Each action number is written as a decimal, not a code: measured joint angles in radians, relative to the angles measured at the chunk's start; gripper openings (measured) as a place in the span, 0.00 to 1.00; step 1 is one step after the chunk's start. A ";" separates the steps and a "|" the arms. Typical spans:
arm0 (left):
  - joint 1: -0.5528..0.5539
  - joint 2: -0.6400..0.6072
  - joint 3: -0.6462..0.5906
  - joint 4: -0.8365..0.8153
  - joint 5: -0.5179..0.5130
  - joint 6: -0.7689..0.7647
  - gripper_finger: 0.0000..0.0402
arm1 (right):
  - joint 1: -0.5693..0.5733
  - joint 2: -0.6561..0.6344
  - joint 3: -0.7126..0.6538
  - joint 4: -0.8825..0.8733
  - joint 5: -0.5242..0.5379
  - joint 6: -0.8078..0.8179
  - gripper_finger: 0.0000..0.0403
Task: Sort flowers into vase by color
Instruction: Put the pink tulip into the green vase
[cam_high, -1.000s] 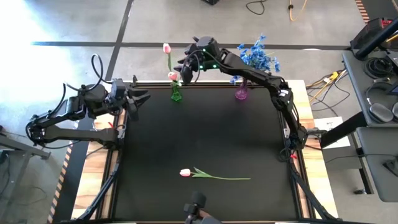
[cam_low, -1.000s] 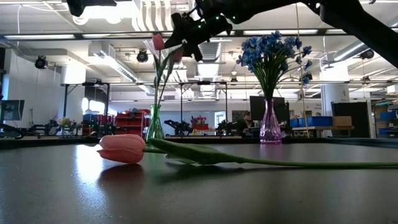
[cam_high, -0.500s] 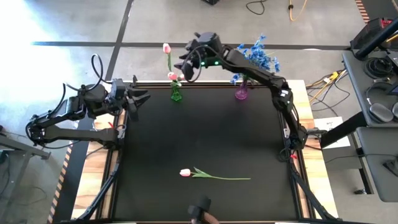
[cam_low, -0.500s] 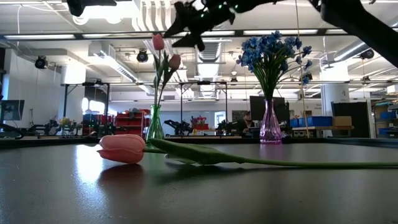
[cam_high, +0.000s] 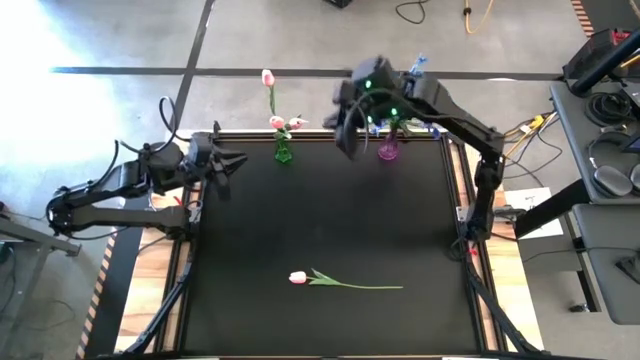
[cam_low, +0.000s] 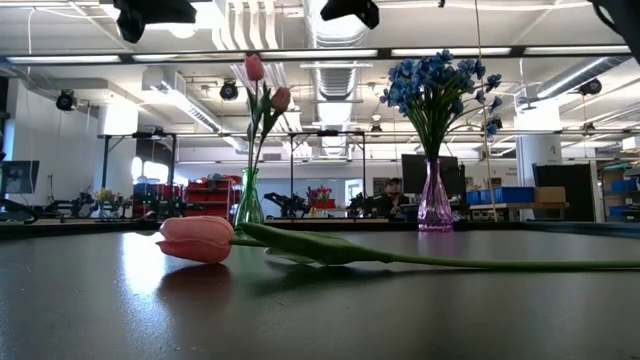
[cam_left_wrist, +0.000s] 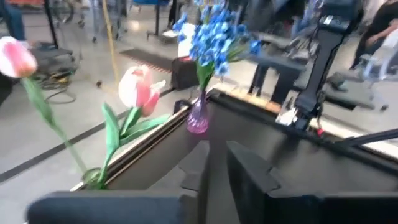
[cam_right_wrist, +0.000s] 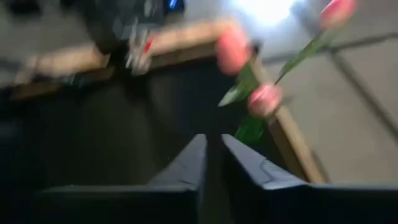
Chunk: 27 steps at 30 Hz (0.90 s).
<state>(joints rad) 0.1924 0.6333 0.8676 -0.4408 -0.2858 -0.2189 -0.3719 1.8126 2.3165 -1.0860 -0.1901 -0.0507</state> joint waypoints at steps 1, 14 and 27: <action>0.009 -0.007 -0.020 0.029 0.021 0.002 0.08 | 0.022 -0.005 -0.017 -0.031 0.000 0.003 0.06; 0.144 -0.075 -0.154 0.120 0.347 0.053 0.00 | 0.436 -0.042 -0.434 -0.031 0.035 0.320 0.25; 0.147 -0.080 -0.130 0.103 0.378 0.084 0.00 | 0.685 0.197 -0.515 0.193 0.153 0.608 0.55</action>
<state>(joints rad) 0.3393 0.5536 0.7380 -0.3374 0.0926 -0.1345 0.3134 2.0096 1.8015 -0.8933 -0.0374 0.5572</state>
